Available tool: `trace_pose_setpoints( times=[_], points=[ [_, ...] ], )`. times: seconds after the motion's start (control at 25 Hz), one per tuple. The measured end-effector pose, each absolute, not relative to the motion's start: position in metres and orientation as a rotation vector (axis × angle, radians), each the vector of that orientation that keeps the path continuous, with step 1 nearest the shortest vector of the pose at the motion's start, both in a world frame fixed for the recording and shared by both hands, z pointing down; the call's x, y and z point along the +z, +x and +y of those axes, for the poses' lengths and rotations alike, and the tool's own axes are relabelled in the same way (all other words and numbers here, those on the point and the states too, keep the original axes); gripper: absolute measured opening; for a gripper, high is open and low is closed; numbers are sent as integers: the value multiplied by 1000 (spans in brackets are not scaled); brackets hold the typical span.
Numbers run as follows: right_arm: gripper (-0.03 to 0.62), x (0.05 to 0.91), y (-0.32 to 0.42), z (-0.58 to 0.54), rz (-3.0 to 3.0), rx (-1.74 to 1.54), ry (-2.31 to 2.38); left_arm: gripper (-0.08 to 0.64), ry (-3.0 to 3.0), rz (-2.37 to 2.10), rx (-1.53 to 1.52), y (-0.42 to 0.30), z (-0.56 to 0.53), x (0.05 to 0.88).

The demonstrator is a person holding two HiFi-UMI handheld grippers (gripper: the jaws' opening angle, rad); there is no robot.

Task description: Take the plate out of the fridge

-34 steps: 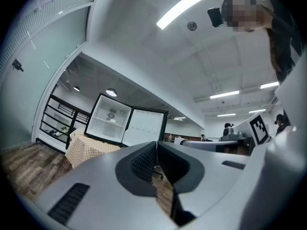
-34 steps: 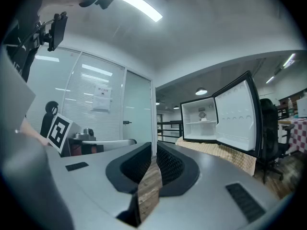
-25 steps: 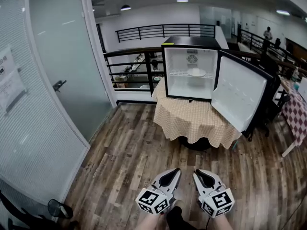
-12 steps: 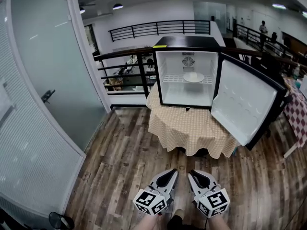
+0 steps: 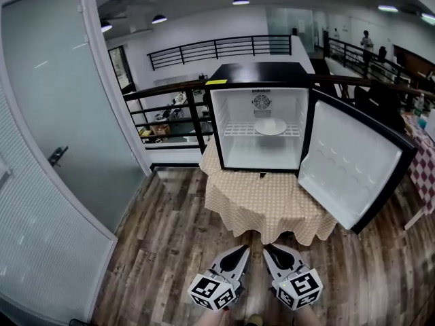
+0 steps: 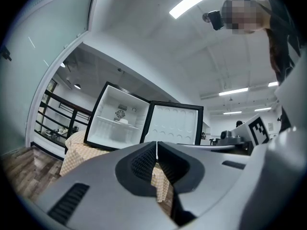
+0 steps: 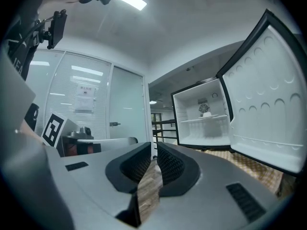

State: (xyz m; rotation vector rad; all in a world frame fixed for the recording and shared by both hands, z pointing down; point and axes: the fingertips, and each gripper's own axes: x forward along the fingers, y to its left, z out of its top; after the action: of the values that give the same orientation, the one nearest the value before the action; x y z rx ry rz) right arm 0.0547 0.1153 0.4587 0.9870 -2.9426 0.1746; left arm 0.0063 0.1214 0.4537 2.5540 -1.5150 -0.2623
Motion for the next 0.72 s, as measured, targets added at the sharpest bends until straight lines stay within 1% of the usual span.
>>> trace_pose_setpoints(
  times=[0.28,0.72],
  points=[
    [57,465,48,91,-2914,182,977,14,2519,-1511,-310,-2,92,459],
    [57,479,26,56,-2901,207,894,14,2530,-1444,-275,-2,44,471]
  ],
)
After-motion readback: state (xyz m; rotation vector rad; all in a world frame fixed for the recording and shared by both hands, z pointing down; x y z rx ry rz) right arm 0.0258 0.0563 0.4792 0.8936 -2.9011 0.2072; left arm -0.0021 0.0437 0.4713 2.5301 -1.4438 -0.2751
